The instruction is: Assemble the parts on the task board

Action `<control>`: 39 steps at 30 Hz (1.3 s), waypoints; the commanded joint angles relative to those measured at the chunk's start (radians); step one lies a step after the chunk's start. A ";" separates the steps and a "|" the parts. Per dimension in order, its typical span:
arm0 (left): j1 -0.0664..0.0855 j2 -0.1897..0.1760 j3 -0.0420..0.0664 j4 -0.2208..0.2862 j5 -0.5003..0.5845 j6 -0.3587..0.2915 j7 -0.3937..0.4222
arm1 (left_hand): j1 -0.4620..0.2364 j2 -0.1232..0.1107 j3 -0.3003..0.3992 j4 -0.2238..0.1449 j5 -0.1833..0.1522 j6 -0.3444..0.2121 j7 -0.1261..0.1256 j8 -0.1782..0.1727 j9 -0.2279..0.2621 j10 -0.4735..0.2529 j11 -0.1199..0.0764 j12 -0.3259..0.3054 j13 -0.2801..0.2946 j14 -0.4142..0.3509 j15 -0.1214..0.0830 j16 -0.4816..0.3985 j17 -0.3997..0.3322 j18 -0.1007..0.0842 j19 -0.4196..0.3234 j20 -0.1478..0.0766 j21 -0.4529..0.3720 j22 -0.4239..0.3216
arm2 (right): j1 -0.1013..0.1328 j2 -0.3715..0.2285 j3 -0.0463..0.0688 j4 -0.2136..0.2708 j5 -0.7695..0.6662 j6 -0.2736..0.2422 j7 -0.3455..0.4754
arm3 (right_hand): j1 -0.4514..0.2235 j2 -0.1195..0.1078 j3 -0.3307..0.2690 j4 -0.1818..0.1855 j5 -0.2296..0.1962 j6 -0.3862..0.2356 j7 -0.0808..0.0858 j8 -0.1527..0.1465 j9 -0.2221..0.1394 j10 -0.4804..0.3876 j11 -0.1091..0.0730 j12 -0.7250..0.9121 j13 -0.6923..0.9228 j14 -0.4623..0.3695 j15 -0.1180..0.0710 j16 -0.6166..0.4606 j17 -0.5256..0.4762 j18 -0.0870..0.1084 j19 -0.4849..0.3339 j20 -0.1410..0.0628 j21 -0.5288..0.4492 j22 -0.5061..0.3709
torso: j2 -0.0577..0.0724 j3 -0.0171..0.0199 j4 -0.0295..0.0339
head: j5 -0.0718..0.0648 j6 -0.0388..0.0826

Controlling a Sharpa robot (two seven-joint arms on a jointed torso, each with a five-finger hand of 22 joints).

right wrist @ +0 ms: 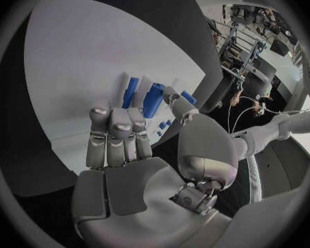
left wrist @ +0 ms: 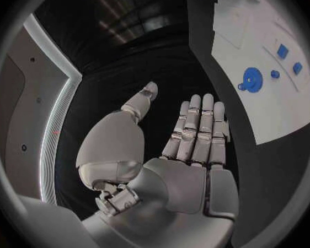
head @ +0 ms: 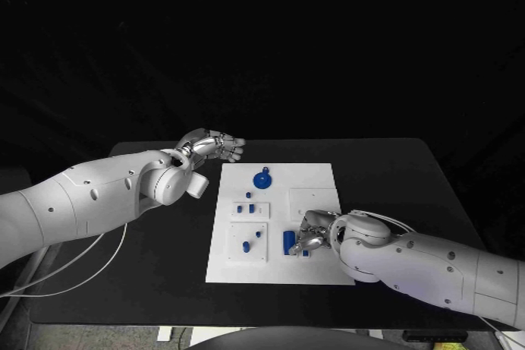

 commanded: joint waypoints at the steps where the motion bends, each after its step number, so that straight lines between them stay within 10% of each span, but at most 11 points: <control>1: 0.001 0.002 0.001 0.002 -0.003 0.009 0.006 | -0.002 -0.002 -0.002 0.006 -0.002 -0.008 0.001 0.006 -0.001 -0.002 -0.002 -0.005 -0.001 0.000 0.003 -0.006 0.001 0.016 0.001 0.003 -0.007 0.001 | -0.005 0.000 -0.003 -0.009 -0.019 0.015 -0.011 | -0.002 0.019 -0.009 0.001 -0.005 -0.001 0.000 -0.001 -0.003 0.009 0.002 0.005 0.002 -0.001 -0.006 0.003 0.001 0.030 -0.004 -0.004 0.000 0.015 | 0.000 -0.0003 0.0001 | -0.001 0.000; 22: 0.001 0.008 0.001 -0.015 -0.001 -0.029 0.026 | -0.001 -0.003 -0.002 0.005 -0.002 -0.008 0.001 0.006 -0.001 -0.003 -0.001 -0.005 -0.001 0.000 0.003 -0.007 0.002 0.016 0.001 0.003 -0.007 0.002 | 0.014 -0.094 0.017 0.058 0.159 -0.150 0.063 | -0.105 -0.078 -0.061 0.077 -0.005 -0.012 0.000 -0.008 -0.005 -0.007 0.002 -0.011 -0.004 -0.005 -0.008 0.001 0.001 0.030 -0.006 -0.006 -0.007 0.014 | -0.001 -0.0005 0.0003 | -0.006 0.017; 30: 0.001 0.026 0.001 -0.045 0.021 -0.035 0.054 | 0.002 -0.007 0.002 0.007 -0.001 -0.009 0.000 0.007 -0.002 -0.009 0.002 -0.008 -0.002 -0.004 0.005 -0.012 0.004 0.017 0.002 0.004 -0.010 0.004 | 0.084 -0.126 0.067 -0.028 0.454 -0.266 0.312 | -0.152 0.037 -0.213 -0.049 0.001 -0.055 0.012 -0.030 -0.009 -0.077 0.013 -0.085 -0.043 -0.016 0.002 -0.023 -0.009 0.030 -0.043 -0.011 -0.031 0.011 | -0.008 -0.0037 -0.0058 | -0.001 0.057; 35: 0.001 0.051 0.001 -0.082 0.051 -0.043 0.071 | 0.004 0.001 0.004 0.008 -0.001 -0.001 -0.004 0.012 -0.001 -0.002 -0.001 -0.003 0.000 -0.002 0.004 -0.012 0.007 0.017 0.003 0.005 -0.011 0.006 | 0.113 -0.087 0.079 -0.215 0.803 -0.174 0.576 | -0.102 0.084 -0.209 -0.082 0.006 -0.083 0.023 -0.046 -0.017 -0.103 0.023 -0.107 -0.054 -0.037 0.011 -0.056 -0.023 0.030 -0.065 -0.002 -0.056 0.004 | -0.026 -0.0120 -0.0105 | -0.003 0.095; 39: 0.001 0.051 0.002 -0.088 0.061 -0.043 0.078 | 0.012 0.014 0.006 0.003 0.001 0.003 -0.006 0.015 -0.001 0.002 -0.003 -0.002 0.000 0.006 0.002 -0.010 0.011 0.018 0.007 0.003 -0.012 0.009 | 0.114 -0.056 0.116 -0.360 0.879 -0.096 0.671 | -0.050 0.104 -0.211 -0.082 0.074 -0.105 0.037 -0.057 -0.021 -0.133 0.037 -0.138 -0.079 -0.069 0.026 -0.099 -0.047 0.025 -0.107 0.026 -0.090 -0.001 | -0.038 -0.0148 -0.0127 | 0.006 0.127</control>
